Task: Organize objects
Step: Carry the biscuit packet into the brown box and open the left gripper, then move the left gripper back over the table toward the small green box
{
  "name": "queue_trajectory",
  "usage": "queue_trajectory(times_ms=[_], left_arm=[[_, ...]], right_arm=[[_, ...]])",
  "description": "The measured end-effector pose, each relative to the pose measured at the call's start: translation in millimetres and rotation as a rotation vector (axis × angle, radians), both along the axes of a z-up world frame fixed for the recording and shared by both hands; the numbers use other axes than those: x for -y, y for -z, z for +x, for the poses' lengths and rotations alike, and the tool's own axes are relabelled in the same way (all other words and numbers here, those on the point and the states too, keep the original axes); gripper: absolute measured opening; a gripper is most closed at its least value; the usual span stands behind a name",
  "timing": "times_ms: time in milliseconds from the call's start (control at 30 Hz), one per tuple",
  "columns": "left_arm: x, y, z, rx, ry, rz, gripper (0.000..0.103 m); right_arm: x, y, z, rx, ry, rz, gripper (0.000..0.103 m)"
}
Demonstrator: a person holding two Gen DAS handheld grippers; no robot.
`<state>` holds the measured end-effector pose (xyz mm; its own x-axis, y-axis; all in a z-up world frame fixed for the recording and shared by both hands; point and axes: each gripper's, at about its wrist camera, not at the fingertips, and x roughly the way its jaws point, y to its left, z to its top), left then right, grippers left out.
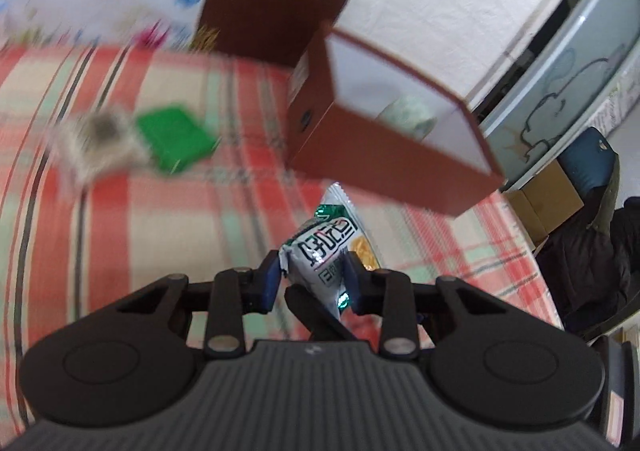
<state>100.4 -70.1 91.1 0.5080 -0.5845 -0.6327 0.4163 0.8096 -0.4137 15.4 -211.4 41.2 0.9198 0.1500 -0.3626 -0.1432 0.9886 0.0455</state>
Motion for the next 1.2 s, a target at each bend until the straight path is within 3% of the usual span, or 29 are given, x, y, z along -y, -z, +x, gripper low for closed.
queue_trajectory(times_ms=[167, 333, 400, 433, 467, 533, 667, 867, 933, 1067, 1200], left_arm=[[47.1, -36.2, 39.9, 0.103, 0.048, -0.005, 0.035], [81.7, -40.4, 82.7, 0.137, 0.063, -0.005, 0.035], [94.4, -35.7, 99.5, 0.135, 0.047, -0.011, 0.042], [99.1, -32.3, 106.1, 0.133, 0.016, 0.005, 0.045], [101.6, -29.3, 109.9, 0.128, -0.007, 0.017, 0.049], [102.4, -24.1, 108.6, 0.13, 0.002, 0.007, 0.049], [101.0, -24.0, 89.8, 0.218, 0.034, 0.054, 0.05], [52.1, -34.3, 60.0, 0.246, -0.016, 0.024, 0.055], [27.2, -31.3, 50.7, 0.229, -0.064, 0.034, 0.055], [-26.9, -9.5, 35.2, 0.157, -0.169, 0.088, 0.055], [-81.2, 25.7, 25.7, 0.062, -0.276, 0.144, 0.055]], right_arm=[[41.0, -31.0, 43.8, 0.103, 0.079, 0.021, 0.051], [75.4, -38.3, 93.5, 0.128, 0.131, 0.037, 0.053], [81.9, -31.4, 108.9, 0.146, 0.168, 0.019, 0.063], [83.2, -26.0, 115.8, 0.138, 0.196, -0.009, 0.083], [83.9, -20.6, 119.4, 0.124, 0.221, -0.034, 0.088], [89.4, -13.8, 109.4, 0.154, 0.235, -0.013, 0.086], [95.6, -10.8, 78.8, 0.21, 0.252, 0.039, 0.086], [94.1, -13.3, 36.2, 0.209, 0.218, 0.135, 0.086], [81.4, -9.9, 41.9, 0.175, 0.198, 0.156, 0.086], [54.6, 1.8, 36.0, 0.083, 0.127, 0.163, 0.082], [22.2, 10.4, 49.5, -0.011, 0.04, 0.14, 0.068]])
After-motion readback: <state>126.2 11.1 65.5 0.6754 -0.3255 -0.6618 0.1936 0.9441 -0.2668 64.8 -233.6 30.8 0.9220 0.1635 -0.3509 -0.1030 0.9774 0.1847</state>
